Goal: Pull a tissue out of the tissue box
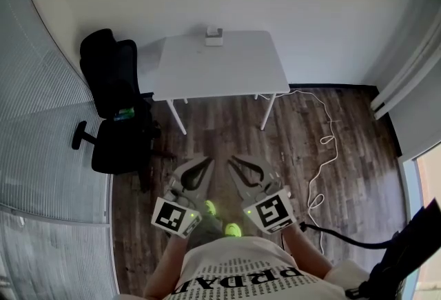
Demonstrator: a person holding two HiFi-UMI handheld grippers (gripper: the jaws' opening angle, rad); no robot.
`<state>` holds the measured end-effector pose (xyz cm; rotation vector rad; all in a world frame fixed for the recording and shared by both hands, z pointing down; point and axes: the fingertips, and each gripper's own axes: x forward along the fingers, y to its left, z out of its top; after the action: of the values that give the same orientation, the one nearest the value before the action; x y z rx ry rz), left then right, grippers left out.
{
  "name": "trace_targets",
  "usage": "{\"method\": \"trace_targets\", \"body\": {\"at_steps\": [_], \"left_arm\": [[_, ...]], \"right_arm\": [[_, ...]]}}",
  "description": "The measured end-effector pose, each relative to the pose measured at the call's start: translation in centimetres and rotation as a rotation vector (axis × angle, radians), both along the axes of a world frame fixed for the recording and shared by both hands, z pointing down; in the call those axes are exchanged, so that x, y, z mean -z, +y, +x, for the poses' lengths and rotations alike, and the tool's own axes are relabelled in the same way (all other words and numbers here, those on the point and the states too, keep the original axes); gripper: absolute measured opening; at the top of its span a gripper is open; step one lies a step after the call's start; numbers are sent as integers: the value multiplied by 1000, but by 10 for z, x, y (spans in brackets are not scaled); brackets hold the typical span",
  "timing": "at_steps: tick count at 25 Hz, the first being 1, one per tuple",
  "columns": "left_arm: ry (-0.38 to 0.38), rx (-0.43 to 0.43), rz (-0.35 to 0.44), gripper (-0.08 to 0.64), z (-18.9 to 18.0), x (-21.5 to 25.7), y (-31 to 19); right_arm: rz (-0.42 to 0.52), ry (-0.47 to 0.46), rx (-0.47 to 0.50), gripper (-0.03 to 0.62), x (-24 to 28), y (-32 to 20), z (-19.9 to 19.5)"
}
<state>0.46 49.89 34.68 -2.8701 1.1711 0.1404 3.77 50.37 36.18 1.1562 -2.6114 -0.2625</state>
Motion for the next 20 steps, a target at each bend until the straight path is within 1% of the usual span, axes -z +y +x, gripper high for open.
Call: {"method": "trace_targets", "body": {"at_steps": [3,7,10,13,15,18,20], "left_arm": [[-14,-12,-3,1,-5,-3,-15],[20,-22,-2,0,-8,6,-37],[20,-35,-6,0,-12,8,-52],[10,-44,-9,0,-22,10,-70],[21,-44,-10,0,-31,13,-81],[7,-58,-9,0,-45,11,-97],[37,-62,-19,0,-53,15,-107]], "right_arm": [[-3,2,-8,29,1,-14,-5],[6,10,-12,29,7,-36,-10],[8,12,-18,29,11,-54,-17],[3,12,-19,29,16,-72,-28],[2,20,-21,29,18,-83,-36],[-1,28,-34,29,20,-99,-48],[-2,29,-46,29,21,-109,-55]]}}
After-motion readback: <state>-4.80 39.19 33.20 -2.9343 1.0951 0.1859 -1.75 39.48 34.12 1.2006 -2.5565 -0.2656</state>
